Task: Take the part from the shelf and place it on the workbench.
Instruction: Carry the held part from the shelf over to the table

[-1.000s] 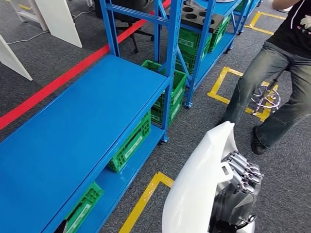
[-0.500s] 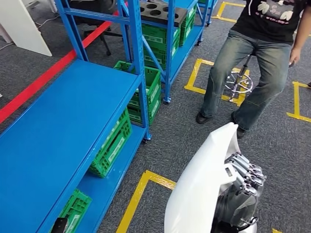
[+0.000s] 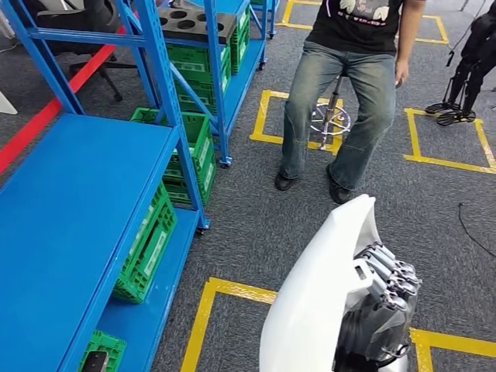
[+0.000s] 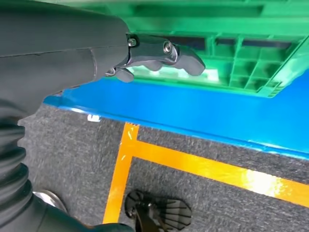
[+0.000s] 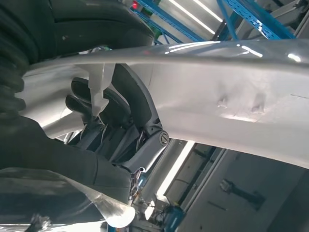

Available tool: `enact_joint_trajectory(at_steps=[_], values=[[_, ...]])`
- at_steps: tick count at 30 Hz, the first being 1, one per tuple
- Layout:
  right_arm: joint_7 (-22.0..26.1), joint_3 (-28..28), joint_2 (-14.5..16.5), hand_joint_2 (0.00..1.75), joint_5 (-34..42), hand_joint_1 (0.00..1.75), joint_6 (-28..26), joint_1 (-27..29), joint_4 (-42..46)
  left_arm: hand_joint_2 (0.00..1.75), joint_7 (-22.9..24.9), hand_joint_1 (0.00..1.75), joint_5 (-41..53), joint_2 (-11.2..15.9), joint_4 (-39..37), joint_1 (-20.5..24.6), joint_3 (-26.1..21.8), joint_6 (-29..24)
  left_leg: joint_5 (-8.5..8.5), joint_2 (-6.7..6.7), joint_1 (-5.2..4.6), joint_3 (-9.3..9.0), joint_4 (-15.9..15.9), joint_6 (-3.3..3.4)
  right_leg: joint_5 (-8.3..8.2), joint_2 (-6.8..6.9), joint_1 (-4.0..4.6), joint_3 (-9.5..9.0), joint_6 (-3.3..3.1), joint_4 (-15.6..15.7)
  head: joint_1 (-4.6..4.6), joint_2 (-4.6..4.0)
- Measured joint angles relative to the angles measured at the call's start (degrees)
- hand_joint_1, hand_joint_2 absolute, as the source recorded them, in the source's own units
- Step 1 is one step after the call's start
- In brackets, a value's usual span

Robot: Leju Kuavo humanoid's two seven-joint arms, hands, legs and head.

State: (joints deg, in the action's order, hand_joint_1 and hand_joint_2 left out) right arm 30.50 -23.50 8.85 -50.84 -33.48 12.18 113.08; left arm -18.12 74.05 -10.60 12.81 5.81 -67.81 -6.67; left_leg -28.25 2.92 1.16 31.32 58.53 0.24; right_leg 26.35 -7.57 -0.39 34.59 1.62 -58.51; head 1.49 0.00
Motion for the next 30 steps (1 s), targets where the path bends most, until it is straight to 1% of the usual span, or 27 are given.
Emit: enact_joint_trajectory(at_steps=[1, 2, 3, 4, 5, 6, 7, 8, 10, 11, 12, 14, 15, 16, 17, 18, 19, 20, 21, 22, 23, 24, 25, 26, 27, 28, 30], values=[[0.00, 0.02, -0.01, 1.75, 0.01, 1.75, -0.01, -0.02, 0.01, 1.75, -0.01, 0.00, 0.01, -0.05, 0.00, 0.06, -0.01, 0.00, 0.14, -0.72, 0.01, -0.05, -0.22, 0.39, 0.76, 1.22, 0.05, 0.77, 0.22, -1.20, 0.18, 0.00], [0.01, 0.03, -0.01, 1.75, 0.01, 1.75, -0.02, -0.05, 0.01, 1.75, -0.01, 0.00, 0.01, -0.10, 0.00, 0.10, 0.00, 0.00, 0.22, -1.50, 0.01, -0.08, -0.41, 0.72, 2.10, 2.99, 0.11, 2.03, 0.40, -3.57, 0.32, 0.00], [0.01, 0.05, -0.02, 1.75, 0.01, 1.75, -0.03, -0.07, 0.01, 1.75, -0.02, 0.00, 0.01, -0.08, 0.00, 0.07, 0.00, 0.00, 0.22, -2.27, -0.16, -0.08, -0.45, 0.97, 3.91, 5.02, 0.17, 3.72, 0.54, -7.08, 0.48, 0.00], [0.02, 0.05, -0.02, 1.75, 0.02, 1.75, -0.03, -0.08, 0.00, 1.75, -0.02, 0.00, 0.01, -0.07, 0.00, -0.02, 0.00, 0.00, 0.18, -3.15, -0.30, -0.04, -0.44, 1.13, 5.73, 6.30, 0.14, 5.68, 0.69, -11.15, 0.60, 0.00], [0.01, 0.05, -0.02, 1.75, 0.03, 1.75, -0.03, -0.06, -0.01, 1.75, -0.02, 0.00, 0.02, -0.05, 0.00, -0.11, -0.01, 0.00, 0.13, -4.06, -0.42, -0.03, -0.42, 1.19, 6.94, 6.94, 0.10, 7.29, 0.81, -14.50, 0.59, 0.00], [0.00, 0.05, -0.02, 1.75, 0.03, 1.75, -0.03, -0.03, -0.01, 1.75, -0.02, 0.00, 0.02, -0.04, 0.00, -0.14, -0.01, 0.00, 0.07, -4.95, -0.50, -0.05, -0.41, 1.22, 7.16, 7.23, 0.06, 8.03, 0.87, -16.14, 0.59, 0.00], [0.00, 0.05, -0.02, 1.75, 0.03, 1.75, -0.03, -0.03, -0.01, 1.75, -0.01, 0.00, 0.03, -0.03, 0.00, -0.09, -0.01, 0.00, 0.00, -5.74, -0.53, -0.10, -0.40, 1.20, 6.29, 7.44, 0.04, 7.57, 0.86, -15.44, 0.60, 0.00], [-0.01, 0.05, -0.02, 1.75, 0.02, 1.75, -0.03, -0.03, -0.01, 1.75, -0.02, 0.00, 0.03, -0.03, 0.00, 0.00, -0.01, 0.00, -0.10, -6.41, -0.54, -0.22, -0.40, 1.13, 4.58, 7.85, 0.04, 5.87, 0.78, -12.42, 0.60, 0.00], [0.01, 0.04, -0.02, 1.75, 0.02, 1.75, -0.04, -0.08, 0.01, 1.75, -0.01, 0.00, 0.03, -0.05, 0.00, 0.12, -0.01, 0.00, -0.43, -7.56, -0.67, -0.56, -0.34, 0.76, 1.67, 9.96, 0.32, 1.09, 0.35, -4.06, 0.59, 0.00], [0.01, 0.04, -0.03, 1.75, 0.01, 1.75, -0.05, -0.10, 0.01, 1.75, -0.02, 0.00, 0.03, -0.05, 0.00, 0.14, -0.01, 0.00, -0.57, -8.03, -0.77, -0.69, -0.30, 0.53, 1.04, 10.77, 0.54, -0.58, 0.03, -1.22, 0.56, 0.00], [0.02, 0.03, -0.03, 1.75, 0.01, 1.75, -0.07, -0.10, 0.01, 1.75, -0.02, 0.00, 0.03, -0.05, 0.00, 0.15, -0.01, 0.00, -0.67, -8.51, -0.87, -0.81, -0.28, 0.27, 0.97, 11.20, 0.78, -1.42, -0.29, 0.19, 0.54, 0.00], [0.02, 0.03, -0.03, 1.75, 0.01, 1.75, -0.09, -0.04, 0.01, 1.75, -0.03, 0.00, 0.03, -0.15, 0.00, 0.23, -0.01, 0.00, -0.73, -9.49, -0.88, -1.12, -0.41, -0.23, 0.93, 10.21, 1.01, -1.51, -0.94, 0.46, 0.54, 0.00], [0.02, 0.03, -0.02, 1.75, 0.01, 1.75, -0.10, -0.01, 0.01, 1.75, -0.04, 0.00, 0.04, -0.19, 0.00, 0.33, -0.01, 0.00, -1.02, -9.28, -0.78, -1.28, -0.26, -0.54, 0.80, 9.64, 0.92, -1.62, -1.25, 0.68, 0.52, 0.00], [0.02, 0.02, -0.03, 1.75, 0.01, 1.75, -0.10, -0.03, 0.01, 1.75, -0.07, 0.00, 0.08, -0.22, 0.00, 0.41, -0.01, -0.02, -1.80, -8.26, -0.68, -1.09, 0.65, -0.80, 0.65, 9.09, 0.76, -1.78, -1.59, 0.93, 0.46, 0.00], [0.03, 0.02, -0.03, 1.75, 0.02, 1.75, -0.11, -0.06, 0.01, 1.75, -0.09, 0.00, 0.13, -0.22, 0.00, 0.45, 0.00, -0.03, -3.15, -6.79, -0.61, -0.34, 2.70, -1.01, 0.50, 8.54, 0.56, -1.97, -1.88, 1.17, 0.31, 0.00], [0.03, 0.01, -0.04, 1.75, 0.02, 1.75, -0.11, -0.08, 0.01, 1.75, -0.10, 0.00, 0.19, -0.20, 0.00, 0.42, 0.01, -0.04, -4.98, -5.12, -0.54, 1.10, 6.02, -1.14, 0.41, 7.98, 0.42, -2.08, -2.13, 1.27, 0.16, 0.00], [0.04, 0.01, -0.04, 1.75, 0.03, 1.75, -0.11, -0.10, 0.01, 1.75, -0.11, 0.00, 0.25, -0.19, 0.00, 0.33, 0.02, -0.05, -6.85, -4.04, -0.53, 2.99, 10.08, -1.18, 0.39, 7.32, 0.39, -2.09, -2.28, 1.28, 0.04, 0.00], [0.04, 0.01, -0.04, 1.75, 0.03, 1.75, -0.11, -0.08, 0.00, 1.75, -0.11, 0.00, 0.26, -0.18, 0.00, 0.20, 0.02, -0.05, -8.13, -3.62, -0.53, 4.81, 13.72, -1.22, 0.39, 6.54, 0.42, -2.10, -2.35, 1.25, -0.03, 0.00], [0.04, 0.01, -0.04, 1.75, 0.03, 1.75, -0.11, -0.07, -0.01, 1.75, -0.11, 0.00, 0.27, -0.14, 0.00, 0.07, 0.01, -0.04, -8.39, -3.48, -0.54, 6.05, 15.91, -1.21, 0.40, 5.70, 0.44, -2.13, -2.40, 1.21, -0.03, 0.00], [0.04, 0.01, -0.04, 1.75, 0.03, 1.75, -0.10, -0.06, -0.01, 1.75, -0.11, 0.00, 0.25, -0.09, 0.00, -0.01, 0.00, -0.04, -7.39, -3.41, -0.54, 6.32, 15.86, -1.16, 0.41, 4.82, 0.45, -2.19, -2.39, 1.14, -0.03, 0.00], [0.03, 0.01, -0.04, 1.75, 0.03, 1.75, -0.09, -0.06, -0.02, 1.75, -0.11, 0.00, 0.22, -0.02, 0.00, -0.03, -0.01, -0.04, -5.32, -3.17, -0.51, 5.59, 13.55, -1.07, 0.44, 3.94, 0.43, -2.26, -2.34, 1.03, -0.03, 0.00], [0.03, 0.01, -0.04, 1.75, 0.03, 1.75, -0.08, -0.06, -0.02, 1.75, -0.11, 0.00, 0.21, 0.04, 0.00, -0.02, -0.01, -0.04, -2.75, -2.44, -0.43, 4.12, 9.69, -0.99, 0.51, 3.11, 0.38, -2.33, -2.24, 0.89, -0.05, 0.00], [0.03, 0.00, -0.03, 1.75, 0.03, 1.75, -0.07, -0.08, -0.02, 1.75, -0.11, 0.00, 0.19, 0.10, 0.00, -0.01, -0.01, -0.04, -0.91, -1.22, -0.32, 2.59, 5.87, -0.93, 0.60, 2.39, 0.41, -2.31, -2.06, 0.69, -0.04, 0.00], [0.03, 0.00, -0.03, 1.75, 0.03, 1.75, -0.05, -0.10, -0.01, 1.75, -0.13, 0.00, 0.18, 0.13, 0.00, 0.02, 0.01, -0.03, 0.15, -0.12, -0.20, 1.32, 2.74, -0.90, 0.68, 1.69, 0.42, -2.14, -1.82, 0.45, -0.05, 0.00], [0.03, 0.00, -0.03, 1.75, 0.04, 1.75, -0.04, -0.10, -0.01, 1.75, -0.14, 0.00, 0.18, 0.14, 0.00, 0.05, 0.03, -0.03, 0.42, 0.71, -0.15, 0.63, 0.99, -0.87, 0.67, 1.07, 0.39, -1.87, -1.51, 0.28, -0.03, 0.00], [0.02, 0.00, -0.04, 1.75, 0.05, 1.75, -0.03, -0.07, 0.00, 1.75, -0.16, 0.00, 0.18, 0.14, 0.00, 0.10, 0.04, -0.03, 0.12, 0.92, -0.20, 0.42, 0.46, -0.81, 0.59, 0.50, 0.34, -1.57, -1.16, 0.23, -0.04, 0.00], [0.02, 0.01, -0.04, 1.75, 0.09, 1.75, -0.02, 0.01, 0.01, 1.75, -0.19, 0.00, 0.19, 0.02, 0.00, 0.24, 0.03, -0.04, 0.32, -0.15, -0.23, 0.34, -0.01, -0.36, 0.46, -0.23, 0.12, -0.78, -0.44, 0.24, -0.04, 0.00]])
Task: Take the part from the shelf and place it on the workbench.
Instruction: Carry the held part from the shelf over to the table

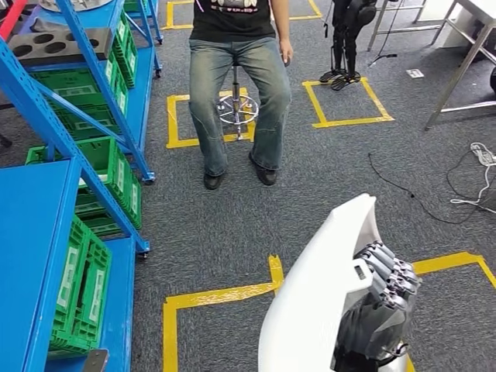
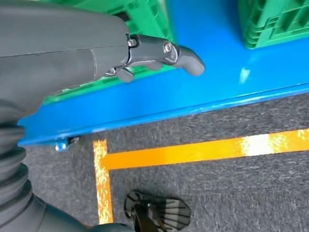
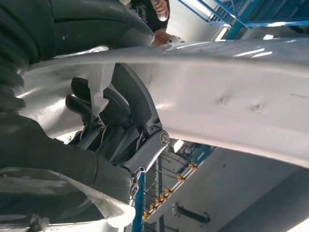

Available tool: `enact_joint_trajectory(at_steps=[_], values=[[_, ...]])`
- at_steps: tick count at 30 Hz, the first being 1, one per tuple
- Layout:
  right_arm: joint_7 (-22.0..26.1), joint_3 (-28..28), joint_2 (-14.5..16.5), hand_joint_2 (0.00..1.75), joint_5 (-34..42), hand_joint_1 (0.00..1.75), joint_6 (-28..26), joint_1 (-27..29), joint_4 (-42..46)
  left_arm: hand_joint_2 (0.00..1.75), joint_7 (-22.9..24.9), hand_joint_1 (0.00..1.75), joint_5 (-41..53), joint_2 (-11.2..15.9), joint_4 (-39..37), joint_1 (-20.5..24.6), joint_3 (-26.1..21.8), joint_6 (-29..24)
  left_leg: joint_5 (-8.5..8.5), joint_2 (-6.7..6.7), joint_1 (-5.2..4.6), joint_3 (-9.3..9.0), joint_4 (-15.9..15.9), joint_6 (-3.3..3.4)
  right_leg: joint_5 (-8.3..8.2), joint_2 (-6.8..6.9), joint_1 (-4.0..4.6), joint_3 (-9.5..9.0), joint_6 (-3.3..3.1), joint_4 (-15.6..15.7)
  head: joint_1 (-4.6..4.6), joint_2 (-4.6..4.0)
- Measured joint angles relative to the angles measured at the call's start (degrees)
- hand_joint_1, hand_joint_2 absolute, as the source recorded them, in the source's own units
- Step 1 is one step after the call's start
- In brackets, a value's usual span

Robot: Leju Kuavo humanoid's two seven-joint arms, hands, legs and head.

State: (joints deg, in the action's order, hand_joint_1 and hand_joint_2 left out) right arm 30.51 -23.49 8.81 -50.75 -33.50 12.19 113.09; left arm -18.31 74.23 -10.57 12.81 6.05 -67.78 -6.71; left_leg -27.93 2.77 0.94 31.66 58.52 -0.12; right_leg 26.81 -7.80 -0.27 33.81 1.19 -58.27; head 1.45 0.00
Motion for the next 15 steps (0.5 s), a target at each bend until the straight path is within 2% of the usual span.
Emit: enact_joint_trajectory(at_steps=[1, 2, 4, 5, 6, 7, 8, 9, 10, 11, 12, 13, 15], values=[[0.00, 0.02, 0.00, 1.75, 0.02, 1.75, 0.00, -0.01, 0.00, 1.75, -0.02, 0.00, 0.00, -0.04, 0.00, 0.07, -0.01, -0.01, 0.16, -0.63, 0.04, -0.06, -0.25, 0.37, 0.47, 0.84, 0.05, 0.54, 0.27, -0.59, 0.10, 0.00], [0.01, 0.03, -0.01, 1.75, 0.03, 1.75, -0.01, -0.05, 0.00, 1.75, -0.03, 0.00, 0.00, -0.08, 0.01, 0.11, -0.01, -0.02, 0.33, -1.33, 0.09, -0.09, -0.52, 0.73, 1.51, 2.32, 0.13, 1.55, 0.51, -2.19, 0.28, 0.00], [0.02, 0.05, -0.05, 1.75, 0.05, 1.75, -0.01, -0.12, 0.00, 1.75, -0.05, 0.00, -0.01, -0.02, 0.01, 0.00, -0.01, -0.04, 0.38, -2.86, -0.05, -0.06, -0.71, 1.19, 5.08, 5.97, 0.19, 4.93, 0.85, -9.03, 0.58, 0.00], [0.02, 0.05, -0.08, 1.75, 0.06, 1.75, 0.00, -0.13, 0.00, 1.75, -0.05, 0.00, -0.01, 0.02, 0.02, -0.12, -0.01, -0.04, 0.33, -3.72, -0.15, -0.03, -0.70, 1.26, 6.67, 6.90, 0.12, 6.87, 1.02, -12.94, 0.60, 0.00], [0.01, 0.04, -0.10, 1.75, 0.07, 1.75, 0.01, -0.10, 0.00, 1.75, -0.05, 0.00, -0.01, 0.04, 0.01, -0.21, -0.02, -0.04, 0.27, -4.59, -0.22, -0.03, -0.68, 1.31, 7.45, 7.32, 0.06, 8.23, 1.13, -15.72, 0.59, 0.00], [0.01, 0.04, -0.10, 1.75, 0.07, 1.75, 0.01, -0.09, 0.00, 1.75, -0.05, 0.00, -0.01, 0.05, 0.01, -0.23, -0.02, -0.04, 0.21, -5.39, -0.25, -0.06, -0.67, 1.30, 7.15, 7.53, 0.03, 8.53, 1.19, -16.41, 0.59, 0.00], [0.00, 0.04, -0.11, 1.75, 0.07, 1.75, 0.02, -0.09, 0.00, 1.75, -0.05, 0.00, -0.01, 0.05, 0.01, -0.18, -0.02, -0.04, 0.13, -6.10, -0.25, -0.13, -0.67, 1.25, 5.80, 7.80, 0.02, 7.54, 1.17, -14.65, 0.60, 0.00], [0.00, 0.04, -0.11, 1.75, 0.07, 1.75, 0.02, -0.09, 0.00, 1.75, -0.05, 0.00, -0.01, 0.04, 0.00, -0.12, -0.02, -0.04, 0.03, -6.75, -0.26, -0.25, -0.67, 1.13, 3.87, 8.51, 0.05, 5.45, 1.06, -10.88, 0.60, 0.00], [0.00, 0.03, -0.11, 1.75, 0.08, 1.75, 0.02, -0.12, 0.00, 1.75, -0.05, 0.00, 0.00, 0.03, 0.00, -0.07, -0.02, -0.04, -0.10, -7.33, -0.32, -0.42, -0.66, 0.95, 2.35, 9.97, 0.21, 3.04, 0.87, -6.47, 0.61, 0.00], [0.00, 0.02, -0.11, 1.75, 0.08, 1.75, 0.02, -0.14, 0.00, 1.75, -0.05, 0.00, 0.01, 0.03, 0.00, -0.06, -0.02, -0.04, -0.27, -7.84, -0.43, -0.57, -0.62, 0.69, 1.25, 11.10, 0.39, 0.91, 0.54, -2.81, 0.57, 0.00], [0.00, 0.01, -0.11, 1.75, 0.10, 1.75, 0.02, -0.14, 0.00, 1.75, -0.05, 0.00, 0.01, 0.03, 0.00, -0.06, -0.02, -0.04, -0.41, -8.31, -0.55, -0.70, -0.57, 0.42, 0.79, 11.93, 0.60, -0.44, 0.21, -0.54, 0.55, 0.00], [0.00, -0.01, -0.12, 1.75, 0.12, 1.75, 0.02, -0.12, 0.00, 1.75, -0.05, 0.00, 0.02, 0.02, 0.00, -0.06, -0.02, -0.04, -0.50, -8.81, -0.66, -0.82, -0.54, 0.16, 0.85, 12.15, 0.79, -0.91, -0.12, 0.25, 0.49, 0.00], [0.00, -0.02, -0.13, 1.75, 0.15, 1.75, 0.02, -0.04, 0.01, 1.75, -0.05, 0.00, 0.07, -0.07, 0.00, 0.02, -0.02, -0.04, -0.68, -9.73, -0.63, -1.08, -0.54, -0.38, 0.58, 10.74, 0.78, -0.95, -0.78, 0.41, 0.47, 0.00]])
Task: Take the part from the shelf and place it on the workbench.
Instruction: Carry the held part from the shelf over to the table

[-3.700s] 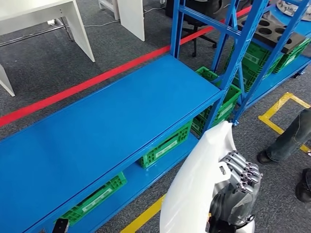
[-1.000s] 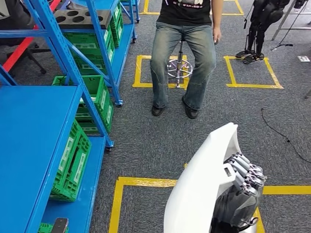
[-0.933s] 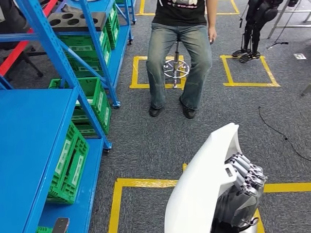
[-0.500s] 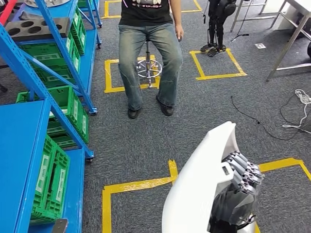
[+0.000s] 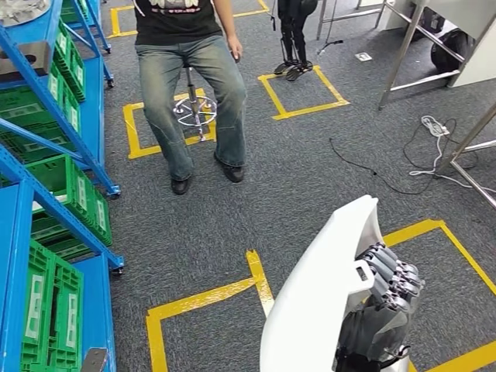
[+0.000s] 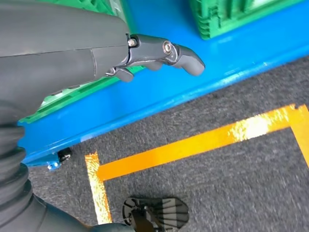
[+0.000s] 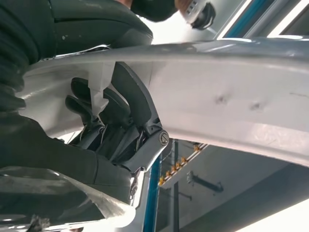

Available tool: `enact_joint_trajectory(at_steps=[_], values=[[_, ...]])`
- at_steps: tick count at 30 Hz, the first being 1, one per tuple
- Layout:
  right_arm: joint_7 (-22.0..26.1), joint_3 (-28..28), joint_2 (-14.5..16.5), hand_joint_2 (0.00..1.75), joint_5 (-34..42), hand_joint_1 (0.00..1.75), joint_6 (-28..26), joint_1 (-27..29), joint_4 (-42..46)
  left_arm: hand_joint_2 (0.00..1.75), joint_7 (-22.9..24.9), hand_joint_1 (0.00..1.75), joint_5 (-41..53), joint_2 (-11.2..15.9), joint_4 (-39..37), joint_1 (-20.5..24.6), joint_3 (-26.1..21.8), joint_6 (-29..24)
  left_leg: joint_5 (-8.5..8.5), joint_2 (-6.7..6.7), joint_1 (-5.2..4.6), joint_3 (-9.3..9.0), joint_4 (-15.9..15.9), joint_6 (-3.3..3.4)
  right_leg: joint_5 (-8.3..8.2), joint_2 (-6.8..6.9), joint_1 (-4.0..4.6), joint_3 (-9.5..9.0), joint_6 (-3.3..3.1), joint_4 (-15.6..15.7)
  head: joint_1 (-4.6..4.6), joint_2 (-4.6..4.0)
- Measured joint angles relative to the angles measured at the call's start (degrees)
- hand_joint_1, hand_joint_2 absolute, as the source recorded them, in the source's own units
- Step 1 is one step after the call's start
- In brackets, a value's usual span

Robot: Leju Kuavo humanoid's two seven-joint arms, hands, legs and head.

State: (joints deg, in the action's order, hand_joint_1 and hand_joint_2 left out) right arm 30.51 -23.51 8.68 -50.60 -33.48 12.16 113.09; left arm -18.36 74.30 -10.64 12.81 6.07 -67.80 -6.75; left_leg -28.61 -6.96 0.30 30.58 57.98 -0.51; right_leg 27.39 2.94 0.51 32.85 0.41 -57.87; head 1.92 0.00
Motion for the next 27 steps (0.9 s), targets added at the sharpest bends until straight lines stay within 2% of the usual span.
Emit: enact_joint_trajectory(at_steps=[1, 2, 4, 5, 6, 7, 8, 9, 10, 11, 12, 13, 15, 16, 18, 19, 20, 21, 22, 23, 24, 25, 27], values=[[0.00, -0.01, 0.00, 1.75, 0.00, 1.75, -0.01, 0.01, 0.01, 1.75, 0.00, 0.00, 0.04, -0.03, 0.00, 0.08, 0.00, -0.01, -0.44, 0.62, 0.11, -0.04, 0.39, -0.30, -0.15, -0.64, -0.14, -0.11, -0.34, 0.22, -0.08, 0.00], [0.01, -0.01, 0.00, 1.75, 0.00, 1.75, -0.01, -0.01, 0.01, 1.75, 0.00, 0.00, 0.08, -0.06, 0.00, 0.14, 0.00, -0.02, -1.46, 1.93, 0.22, 0.36, 1.72, -0.57, -0.32, -1.27, -0.31, -0.26, -0.69, 0.45, -0.16, 0.00], [0.02, -0.03, 0.00, 1.75, 0.03, 1.75, -0.01, -0.02, 0.00, 1.75, 0.03, 0.00, 0.07, -0.06, 0.00, 0.12, 0.01, -0.03, -4.93, 5.25, 0.38, 3.02, 8.06, -0.90, -0.48, -2.60, -0.51, -0.48, -1.19, 0.66, -0.52, 0.00], [0.02, -0.03, 0.00, 1.75, 0.06, 1.75, 0.00, 0.00, -0.01, 1.75, 0.09, 0.00, 0.03, -0.08, 0.00, -0.01, 0.02, -0.03, -6.64, 6.04, 0.39, 4.95, 12.13, -0.95, -0.49, -3.39, -0.49, -0.48, -1.33, 0.64, -0.64, 0.00], [0.02, -0.03, 0.00, 1.75, 0.09, 1.75, 0.00, 0.05, -0.01, 1.75, 0.16, 0.00, 0.00, -0.09, 0.00, -0.15, 0.02, -0.03, -7.57, 6.30, 0.39, 6.55, 15.29, -0.97, -0.48, -4.27, -0.45, -0.50, -1.39, 0.61, -0.73, 0.00], [0.02, -0.03, 0.00, 1.75, 0.11, 1.75, 0.00, 0.08, -0.01, 1.75, 0.24, 0.00, -0.03, -0.09, 0.00, -0.26, 0.01, -0.02, -7.34, 6.38, 0.39, 7.37, 16.59, -0.94, -0.48, -5.19, -0.42, -0.53, -1.41, 0.55, -0.73, 0.00], [0.02, -0.03, 0.00, 1.75, 0.13, 1.75, 0.00, 0.11, -0.01, 1.75, 0.28, 0.00, -0.05, -0.08, 0.00, -0.32, -0.01, -0.02, -5.82, 6.54, 0.39, 7.10, 15.42, -0.84, -0.46, -6.13, -0.41, -0.61, -1.37, 0.47, -0.75, 0.00], [0.02, -0.03, 0.00, 1.75, 0.15, 1.75, 0.00, 0.12, -0.01, 1.75, 0.31, 0.00, -0.05, -0.06, 0.00, -0.33, -0.02, -0.03, -3.50, 6.97, 0.41, 5.89, 12.23, -0.72, -0.41, -7.02, -0.44, -0.71, -1.30, 0.37, -0.74, 0.00], [0.02, -0.04, 0.00, 1.75, 0.16, 1.75, 0.00, 0.14, -0.01, 1.75, 0.32, 0.00, -0.02, -0.04, 0.00, -0.34, -0.02, -0.04, -1.29, 8.13, 0.50, 4.22, 8.17, -0.56, -0.33, -7.82, -0.51, -0.76, -1.17, 0.25, -0.73, 0.00], [0.02, -0.04, 0.00, 1.75, 0.20, 1.75, 0.00, 0.14, -0.01, 1.75, 0.34, 0.00, 0.02, -0.05, 0.00, -0.33, 0.00, -0.06, 0.22, 9.50, 0.63, 2.66, 4.38, -0.44, -0.23, -8.60, -0.50, -0.66, -0.95, 0.04, -0.72, 0.00], [0.02, -0.04, 0.00, 1.75, 0.22, 1.75, 0.00, 0.17, -0.01, 1.75, 0.38, 0.00, 0.05, -0.06, 0.00, -0.31, 0.02, -0.09, 0.87, 10.63, 0.70, 1.65, 1.91, -0.36, -0.22, -9.27, -0.54, -0.43, -0.66, -0.11, -0.73, 0.00], [0.02, -0.03, 0.00, 1.75, 0.27, 1.75, 0.00, 0.24, -0.01, 1.75, 0.42, 0.00, 0.08, -0.08, 0.00, -0.29, 0.04, -0.12, 0.82, 11.36, 0.72, 1.21, 0.74, -0.29, -0.28, -9.91, -0.61, -0.13, -0.31, -0.18, -0.74, 0.00], [0.02, 0.01, 0.00, 1.75, 0.36, 1.75, -0.01, 0.52, 0.01, 1.75, 0.49, 0.00, 0.09, -0.22, 0.00, -0.19, 0.03, -0.17, 0.77, 10.59, 0.67, 1.14, 0.25, 0.02, -0.51, -11.02, -0.76, 0.51, 0.49, -0.06, -0.76, 0.00], [0.02, 0.04, 0.00, 1.75, 0.40, 1.75, -0.01, 0.68, 0.02, 1.75, 0.50, 0.00, 0.08, -0.28, 0.01, -0.11, 0.02, -0.22, 0.92, 9.95, 0.73, 1.06, -0.03, 0.31, -0.31, -10.41, -0.73, 0.87, 0.79, -0.29, -0.70, 0.00], [0.03, 0.11, -0.01, 1.75, 0.47, 1.75, -0.02, 0.79, 0.04, 1.75, 0.50, 0.00, 0.09, -0.38, 0.02, -0.04, 0.02, -0.28, 1.16, 8.52, 0.86, 0.92, -0.54, 1.01, 1.83, -7.13, -0.57, 2.75, 1.30, -3.43, -0.34, 0.00], [0.03, 0.14, -0.01, 1.75, 0.49, 1.75, -0.02, 0.81, 0.04, 1.75, 0.50, 0.00, 0.09, -0.33, 0.02, -0.10, 0.02, -0.31, 1.15, 7.76, 0.76, 0.90, -0.60, 1.25, 3.73, -5.10, -0.58, 4.38, 1.53, -6.79, -0.16, 0.00], [0.03, 0.16, -0.02, 1.75, 0.51, 1.75, -0.02, 0.82, 0.04, 1.75, 0.50, 0.00, 0.10, -0.32, 0.02, -0.22, 0.01, -0.31, 1.09, 6.90, 0.66, 0.92, -0.60, 1.42, 5.71, -3.98, -0.66, 6.42, 1.78, -10.87, -0.03, 0.00], [0.03, 0.20, -0.02, 1.75, 0.51, 1.75, -0.02, 0.89, 0.04, 1.75, 0.50, 0.00, 0.10, -0.32, 0.02, -0.34, 0.01, -0.31, 1.02, 6.00, 0.59, 0.92, -0.59, 1.47, 7.07, -3.50, -0.74, 8.21, 1.99, -14.41, -0.03, 0.00], [0.03, 0.25, -0.03, 1.75, 0.51, 1.75, -0.02, 1.00, 0.04, 1.75, 0.50, 0.00, 0.10, -0.32, 0.02, -0.39, 0.00, -0.31, 0.94, 5.14, 0.56, 0.89, -0.58, 1.48, 7.46, -3.32, -0.80, 9.24, 2.15, -16.48, -0.03, 0.00], [0.03, 0.31, -0.04, 1.75, 0.50, 1.75, -0.02, 1.09, 0.04, 1.75, 0.50, 0.00, 0.10, -0.33, 0.02, -0.37, 0.00, -0.31, 0.83, 4.36, 0.55, 0.82, -0.58, 1.45, 6.67, -3.16, -0.84, 9.08, 2.23, -16.20, -0.02, 0.00], [0.03, 0.37, -0.05, 1.75, 0.47, 1.75, -0.02, 1.17, 0.04, 1.75, 0.50, 0.00, 0.10, -0.37, 0.02, -0.32, 0.00, -0.31, 0.70, 3.67, 0.55, 0.66, -0.57, 1.34, 4.92, -2.76, -0.85, 7.58, 2.19, -13.42, -0.02, 0.00], [0.04, 0.42, -0.06, 1.75, 0.43, 1.75, -0.02, 1.22, 0.04, 1.75, 0.50, 0.00, 0.10, -0.43, 0.02, -0.26, 0.00, -0.31, 0.54, 3.04, 0.53, 0.42, -0.57, 1.18, 2.86, -1.80, -0.82, 5.17, 2.04, -9.11, -0.02, 0.00], [0.04, 0.46, -0.07, 1.75, 0.34, 1.75, -0.02, 1.24, 0.04, 1.75, 0.50, 0.00, 0.10, -0.54, 0.02, -0.17, 0.00, -0.31, 0.18, 2.01, 0.32, -0.07, -0.55, 0.66, 0.43, 0.40, -0.43, 1.00, 1.36, -1.76, -0.06, 0.00]])
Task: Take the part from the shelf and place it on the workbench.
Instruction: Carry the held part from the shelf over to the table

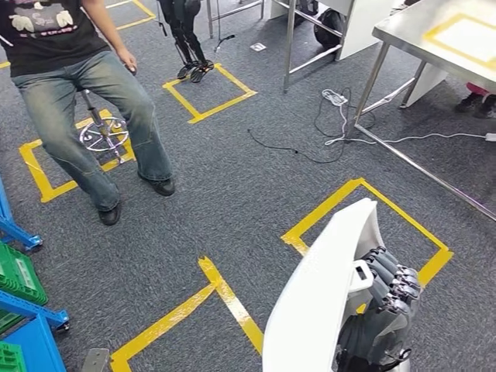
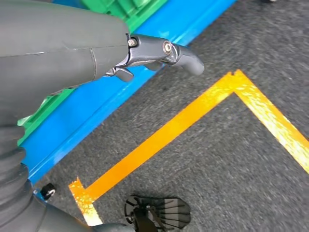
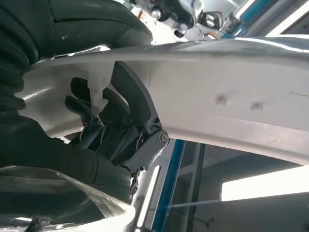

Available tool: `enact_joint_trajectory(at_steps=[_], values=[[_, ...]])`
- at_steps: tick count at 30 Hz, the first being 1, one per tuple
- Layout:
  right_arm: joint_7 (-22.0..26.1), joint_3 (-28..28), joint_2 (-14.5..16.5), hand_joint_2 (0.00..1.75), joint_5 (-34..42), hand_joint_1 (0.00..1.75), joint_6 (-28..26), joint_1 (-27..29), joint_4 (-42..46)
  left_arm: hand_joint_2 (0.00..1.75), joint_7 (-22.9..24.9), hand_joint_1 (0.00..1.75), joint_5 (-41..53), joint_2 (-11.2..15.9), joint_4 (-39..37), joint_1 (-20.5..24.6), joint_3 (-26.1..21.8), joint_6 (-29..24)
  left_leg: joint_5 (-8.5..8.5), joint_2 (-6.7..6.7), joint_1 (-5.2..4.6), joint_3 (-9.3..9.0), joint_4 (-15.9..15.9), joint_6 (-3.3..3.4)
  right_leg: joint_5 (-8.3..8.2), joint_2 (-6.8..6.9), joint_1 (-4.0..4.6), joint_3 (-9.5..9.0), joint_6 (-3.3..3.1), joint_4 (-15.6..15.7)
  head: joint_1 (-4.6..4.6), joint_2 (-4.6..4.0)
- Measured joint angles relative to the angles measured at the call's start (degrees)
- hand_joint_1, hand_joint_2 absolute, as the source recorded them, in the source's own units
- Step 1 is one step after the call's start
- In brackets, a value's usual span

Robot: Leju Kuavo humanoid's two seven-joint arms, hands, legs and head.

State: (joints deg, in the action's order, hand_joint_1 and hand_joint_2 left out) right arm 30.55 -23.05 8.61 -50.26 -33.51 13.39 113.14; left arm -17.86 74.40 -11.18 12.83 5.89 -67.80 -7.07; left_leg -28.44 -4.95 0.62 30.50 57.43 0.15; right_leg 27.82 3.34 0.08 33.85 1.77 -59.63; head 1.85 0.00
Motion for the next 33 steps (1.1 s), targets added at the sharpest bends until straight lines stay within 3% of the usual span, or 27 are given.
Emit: enact_joint_trajectory(at_steps=[2, 4, 6, 8, 9, 10, 11, 13, 15, 17, 19, 21, 23, 25, 26, 27, 28, 30, 32, 33], values=[[-0.01, 0.02, -0.02, 1.75, -0.09, 1.75, 0.00, 0.06, 0.01, 1.75, 0.00, 0.00, 0.00, -0.12, 0.00, 0.08, 0.00, -0.01, -0.15, -0.91, -0.18, -0.30, -0.02, -0.57, -0.19, 0.34, 0.39, -1.13, -0.75, 1.89, -0.07, 0.00], [-0.02, 0.07, -0.04, 1.75, -0.18, 1.75, -0.01, 0.23, 0.09, 1.75, 0.00, 0.00, 0.05, -0.25, 0.00, 0.20, 0.01, -0.02, -0.41, -1.42, -0.07, -0.63, 0.02, -1.19, -0.50, -0.98, 0.26, -1.27, -1.43, 2.17, -0.09, 0.00], [-0.03, 0.11, -0.04, 1.75, -0.27, 1.75, -0.01, 0.28, 0.20, 1.75, 0.00, 0.00, 0.12, -0.26, 0.00, 0.30, 0.02, -0.07, -2.39, 0.72, 0.14, 0.17, 2.70, -1.71, -0.78, -2.19, -0.11, -1.60, -2.14, 2.62, -0.28, 0.00], [-0.06, 0.13, -0.04, 1.75, -0.33, 1.75, 0.01, 0.27, 0.23, 1.75, 0.00, 0.00, 0.15, -0.23, 0.00, 0.24, 0.03, -0.09, -6.12, 3.55, 0.29, 3.43, 9.99, -1.96, -0.86, -3.48, -0.24, -1.73, -2.56, 2.72, -0.56, 0.00], [-0.08, 0.13, -0.04, 1.75, -0.35, 1.75, 0.02, 0.30, 0.23, 1.75, 0.00, 0.00, 0.15, -0.23, 0.00, 0.13, 0.03, -0.09, -7.65, 4.10, 0.30, 5.40, 13.99, -2.02, -0.85, -4.26, -0.20, -1.73, -2.64, 2.70, -0.62, 0.00], [-0.11, 0.13, -0.04, 1.75, -0.37, 1.75, 0.03, 0.33, 0.23, 1.75, 0.00, 0.00, 0.15, -0.22, 0.00, 0.01, 0.03, -0.09, -8.17, 4.29, 0.30, 6.80, 16.57, -2.04, -0.84, -5.10, -0.15, -1.77, -2.67, 2.67, -0.62, 0.00], [-0.14, 0.13, -0.04, 1.75, -0.38, 1.75, 0.03, 0.35, 0.23, 1.75, 0.00, 0.00, 0.15, -0.20, 0.00, -0.09, 0.02, -0.10, -7.49, 4.37, 0.30, 7.34, 17.12, -1.99, -0.83, -6.00, -0.12, -1.84, -2.67, 2.62, -0.62, 0.00], [-0.18, 0.13, -0.04, 1.75, -0.42, 1.75, 0.05, 0.37, 0.23, 1.75, 0.00, 0.00, 0.15, -0.16, 0.00, -0.14, 0.00, -0.11, -3.06, 5.02, 0.35, 5.32, 11.38, -1.77, -0.77, -7.75, -0.13, -2.03, -2.56, 2.47, -0.62, 0.00], [-0.23, 0.13, -0.04, 1.75, -0.47, 1.75, 0.11, 0.34, 0.23, 1.75, 0.00, 0.00, 0.15, -0.15, 0.00, -0.10, 0.01, -0.12, 0.28, 7.52, 0.58, 2.25, 3.77, -1.49, -0.62, -9.23, -0.13, -1.89, -2.22, 2.13, -0.60, 0.00], [-0.28, 0.17, -0.04, 1.75, -0.57, 1.75, 0.24, 0.35, 0.24, 1.75, 0.01, 0.00, 0.16, -0.17, 0.00, -0.03, 0.04, -0.12, 0.59, 9.09, 0.60, 1.17, 0.86, -1.22, -0.69, -10.46, -0.28, -1.26, -1.53, 1.87, -0.57, 0.00], [-0.31, 0.27, -0.04, 1.75, -0.68, 1.75, 0.35, 0.49, 0.30, 1.75, 0.00, 0.00, 0.16, -0.30, 0.00, 0.08, 0.05, -0.11, 0.69, 8.09, 0.53, 1.12, 0.47, -0.71, -0.87, -11.23, -0.51, -0.57, -0.74, 1.87, -0.56, 0.00], [-0.32, 0.44, -0.05, 1.75, -0.80, 1.75, 0.46, 0.53, 0.39, 1.75, -0.07, 0.00, 0.16, -0.36, 0.02, 0.19, 0.05, -0.11, 0.95, 6.77, 0.63, 0.94, -0.03, 0.02, 0.28, -8.76, -0.40, 0.59, -0.17, 0.28, -0.33, 0.00], [-0.33, 0.57, -0.06, 1.75, -0.91, 1.75, 0.63, 0.41, 0.43, 1.75, -0.15, 0.00, 0.16, -0.26, 0.04, 0.13, 0.04, -0.10, 0.96, 5.23, 0.55, 0.88, -0.27, 0.54, 3.71, -5.01, -0.36, 3.70, 0.30, -5.86, -0.04, 0.00], [-0.35, 0.63, -0.07, 1.75, -0.98, 1.75, 0.82, 0.40, 0.43, 1.75, -0.17, 0.00, 0.15, -0.19, 0.04, -0.07, 0.03, -0.10, 0.84, 3.50, 0.40, 0.91, -0.24, 0.72, 6.61, -3.82, -0.58, 7.31, 0.71, -13.10, 0.04, 0.00], [-0.36, 0.67, -0.08, 1.75, -1.01, 1.75, 0.91, 0.43, 0.43, 1.75, -0.17, 0.00, 0.15, -0.18, 0.04, -0.10, 0.02, -0.10, 0.78, 2.69, 0.38, 0.89, -0.23, 0.71, 6.61, -3.68, -0.66, 7.95, 0.86, -14.43, 0.04, 0.00], [-0.36, 0.72, -0.08, 1.75, -1.04, 1.75, 0.98, 0.45, 0.43, 1.75, -0.17, 0.00, 0.15, -0.18, 0.04, -0.07, 0.02, -0.10, 0.70, 1.96, 0.38, 0.83, -0.22, 0.66, 5.61, -3.50, -0.72, 7.48, 0.94, -13.61, 0.06, 0.00], [-0.36, 0.76, -0.09, 1.75, -1.08, 1.75, 1.03, 0.46, 0.43, 1.75, -0.17, 0.00, 0.15, -0.19, 0.04, -0.01, 0.02, -0.10, 0.59, 1.29, 0.39, 0.69, -0.22, 0.54, 3.75, -2.99, -0.75, 5.69, 0.92, -10.38, 0.06, 0.00], [-0.34, 0.83, -0.09, 1.75, -1.15, 1.75, 1.11, 0.40, 0.46, 1.75, -0.17, 0.00, 0.15, -0.19, 0.04, 0.08, 0.02, -0.10, 0.25, 0.13, 0.22, 0.28, -0.15, 0.07, 0.67, -0.42, -0.54, 1.17, 0.55, -2.33, 0.09, 0.00], [-0.34, 0.87, -0.09, 1.75, -1.20, 1.75, 1.17, 0.32, 0.52, 1.75, -0.17, 0.00, 0.15, -0.16, 0.04, 0.09, 0.02, -0.10, -0.05, -0.90, -0.08, -0.03, -0.06, -0.53, -0.07, 1.21, -0.18, -1.16, -0.20, 1.66, -0.02, 0.00], [-0.34, 0.90, -0.09, 1.75, -1.21, 1.75, 1.19, 0.32, 0.55, 1.75, -0.17, 0.00, 0.15, -0.15, 0.04, 0.09, 0.02, -0.10, -0.13, -1.47, -0.17, -0.14, -0.04, -0.81, 0.06, 0.93, 0.02, -1.20, -0.61, 1.86, -0.07, 0.00]])
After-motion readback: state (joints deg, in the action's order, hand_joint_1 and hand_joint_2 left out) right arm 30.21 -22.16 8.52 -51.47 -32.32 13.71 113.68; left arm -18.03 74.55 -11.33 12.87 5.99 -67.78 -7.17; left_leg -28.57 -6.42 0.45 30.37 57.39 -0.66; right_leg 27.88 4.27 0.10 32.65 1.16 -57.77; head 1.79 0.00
